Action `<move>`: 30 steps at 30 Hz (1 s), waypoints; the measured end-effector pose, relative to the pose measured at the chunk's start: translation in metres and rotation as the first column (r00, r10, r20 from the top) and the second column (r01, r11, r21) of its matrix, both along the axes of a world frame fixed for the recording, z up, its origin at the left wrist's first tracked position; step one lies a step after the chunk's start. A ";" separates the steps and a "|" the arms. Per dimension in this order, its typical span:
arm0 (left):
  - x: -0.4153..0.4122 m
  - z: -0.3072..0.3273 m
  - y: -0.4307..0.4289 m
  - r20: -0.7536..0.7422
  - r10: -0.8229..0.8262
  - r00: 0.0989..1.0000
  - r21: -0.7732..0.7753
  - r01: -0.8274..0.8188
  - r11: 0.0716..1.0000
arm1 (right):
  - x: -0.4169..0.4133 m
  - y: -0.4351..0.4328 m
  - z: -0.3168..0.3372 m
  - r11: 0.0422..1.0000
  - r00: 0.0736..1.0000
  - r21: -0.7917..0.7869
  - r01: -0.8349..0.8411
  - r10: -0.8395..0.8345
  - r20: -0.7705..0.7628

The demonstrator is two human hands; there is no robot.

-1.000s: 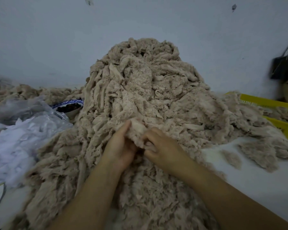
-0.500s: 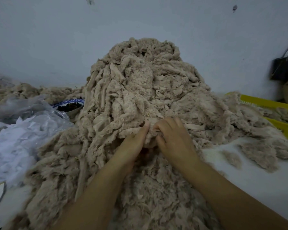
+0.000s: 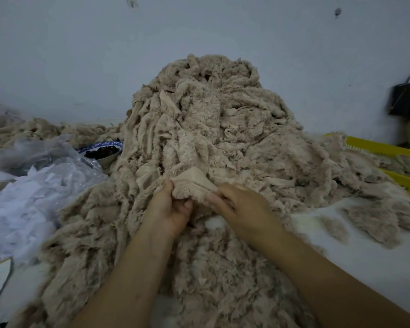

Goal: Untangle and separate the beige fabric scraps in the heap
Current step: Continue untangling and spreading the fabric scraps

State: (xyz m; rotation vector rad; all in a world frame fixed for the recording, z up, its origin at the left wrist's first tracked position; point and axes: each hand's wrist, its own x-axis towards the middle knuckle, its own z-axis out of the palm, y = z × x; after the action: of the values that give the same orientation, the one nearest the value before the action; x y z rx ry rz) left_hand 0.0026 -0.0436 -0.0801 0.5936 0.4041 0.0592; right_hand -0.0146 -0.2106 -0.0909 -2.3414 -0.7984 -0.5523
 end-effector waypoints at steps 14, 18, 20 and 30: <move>-0.014 0.005 -0.005 0.247 -0.320 0.915 0.409 0.201 0.890 | 0.009 -0.016 -0.001 0.866 0.951 0.467 0.181 -0.032 -0.308; -0.022 -0.004 -0.022 0.194 -0.525 0.829 0.715 0.246 0.654 | 0.009 -0.017 0.000 0.860 0.944 0.494 0.129 0.046 -0.327; -0.025 -0.009 -0.028 0.145 -0.604 0.783 0.811 0.256 0.526 | 0.008 -0.014 -0.003 0.903 0.910 0.424 0.071 0.116 -0.398; -0.021 -0.005 -0.026 -0.067 -0.485 0.872 0.775 0.352 0.525 | 0.014 -0.006 -0.006 0.955 0.982 0.286 0.074 -0.020 -0.185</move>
State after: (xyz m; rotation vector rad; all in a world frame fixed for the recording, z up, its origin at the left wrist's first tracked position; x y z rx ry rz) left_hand -0.0184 -0.0694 -0.0853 1.5388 0.0364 -0.2065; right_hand -0.0006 -0.2161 -0.0971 -2.1047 -0.5381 -0.4370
